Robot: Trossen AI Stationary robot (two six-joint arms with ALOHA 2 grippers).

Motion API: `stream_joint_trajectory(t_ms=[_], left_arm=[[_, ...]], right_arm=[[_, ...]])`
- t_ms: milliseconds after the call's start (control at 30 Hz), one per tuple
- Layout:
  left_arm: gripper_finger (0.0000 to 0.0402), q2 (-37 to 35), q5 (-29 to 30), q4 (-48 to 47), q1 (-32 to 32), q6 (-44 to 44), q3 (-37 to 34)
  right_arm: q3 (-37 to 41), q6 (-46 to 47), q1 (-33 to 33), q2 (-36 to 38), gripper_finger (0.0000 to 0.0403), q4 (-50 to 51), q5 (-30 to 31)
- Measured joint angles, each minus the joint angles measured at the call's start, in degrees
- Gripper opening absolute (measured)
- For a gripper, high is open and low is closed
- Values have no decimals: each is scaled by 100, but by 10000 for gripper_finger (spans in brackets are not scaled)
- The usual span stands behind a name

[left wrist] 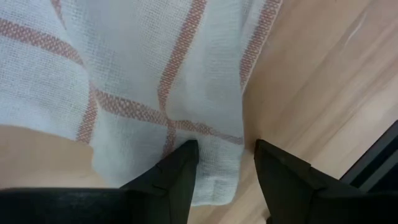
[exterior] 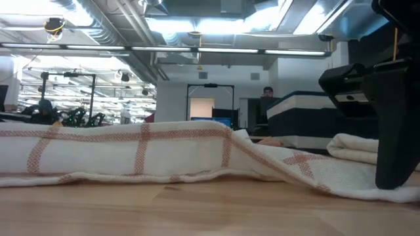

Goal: Fold towel
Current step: Fold the white towel

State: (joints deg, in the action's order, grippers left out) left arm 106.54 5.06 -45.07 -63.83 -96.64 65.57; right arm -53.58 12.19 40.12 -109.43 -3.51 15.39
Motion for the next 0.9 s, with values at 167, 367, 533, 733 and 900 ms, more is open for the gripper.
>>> stream_joint_trajectory(t_ms=[167, 367, 533, 733, 900], left_arm=[[142, -28, -63, 91, 0, -24, -182], [37, -16, -132, -21, 2, 111, -146], [13, 40, -181, -365, 2, 264, 267], [4, 22, -57, -1620, -2, 414, 1131], [9, 16, 603, -2917, 9, 411, 1953]], right_arm=[[2, -2, 0, -2, 91, 4, 5], [1, -17, 0, 0, 42, 21, 6], [-123, -58, -7, 188, 17, 446, 191], [-522, -87, -7, 979, 7, 1539, 851], [-766, -219, -29, 1799, 8, 2234, 1651]])
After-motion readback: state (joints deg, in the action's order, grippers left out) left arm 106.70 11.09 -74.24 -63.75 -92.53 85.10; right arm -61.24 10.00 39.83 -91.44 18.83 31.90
